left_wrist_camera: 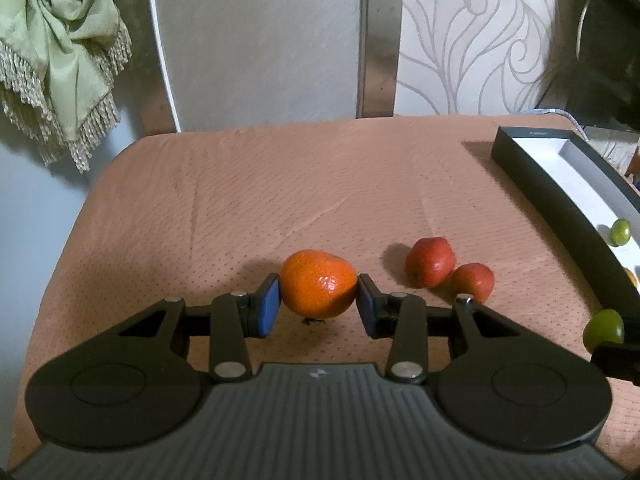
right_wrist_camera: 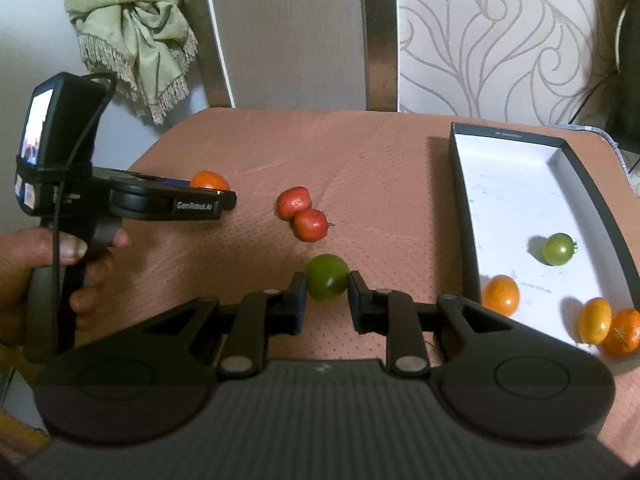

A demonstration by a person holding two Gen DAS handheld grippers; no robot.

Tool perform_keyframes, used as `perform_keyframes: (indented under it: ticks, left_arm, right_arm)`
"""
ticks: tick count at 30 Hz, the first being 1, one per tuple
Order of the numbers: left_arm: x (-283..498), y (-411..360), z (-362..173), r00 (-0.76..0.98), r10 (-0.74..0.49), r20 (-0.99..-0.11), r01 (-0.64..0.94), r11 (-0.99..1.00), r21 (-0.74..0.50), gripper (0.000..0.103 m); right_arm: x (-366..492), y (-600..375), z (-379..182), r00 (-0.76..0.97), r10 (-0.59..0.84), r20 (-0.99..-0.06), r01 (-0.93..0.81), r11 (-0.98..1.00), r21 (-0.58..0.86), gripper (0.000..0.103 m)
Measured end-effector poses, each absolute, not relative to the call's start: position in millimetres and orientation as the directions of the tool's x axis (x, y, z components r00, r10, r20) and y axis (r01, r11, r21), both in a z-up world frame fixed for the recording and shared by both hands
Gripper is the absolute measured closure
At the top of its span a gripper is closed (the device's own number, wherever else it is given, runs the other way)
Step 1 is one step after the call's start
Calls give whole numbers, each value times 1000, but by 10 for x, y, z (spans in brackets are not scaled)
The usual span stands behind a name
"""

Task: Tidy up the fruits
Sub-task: 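Grasp the large tangerine with the left gripper while the right grasps a green tomato, then carry the tangerine and green tomato over the white box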

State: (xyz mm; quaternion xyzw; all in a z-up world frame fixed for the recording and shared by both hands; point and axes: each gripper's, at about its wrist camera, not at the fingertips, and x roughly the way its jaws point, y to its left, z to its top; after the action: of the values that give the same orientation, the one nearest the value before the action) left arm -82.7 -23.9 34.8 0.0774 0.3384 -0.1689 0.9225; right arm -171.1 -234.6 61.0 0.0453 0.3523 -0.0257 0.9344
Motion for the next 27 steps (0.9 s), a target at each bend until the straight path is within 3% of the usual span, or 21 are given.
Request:
perform_keyframes:
  ticks: [27]
  left_arm:
    - [-1095, -887, 769, 710, -389, -587, 504, 863, 39, 56]
  right_arm:
    - [-2189, -2519, 882, 810, -104, -577, 151, 988, 35, 78]
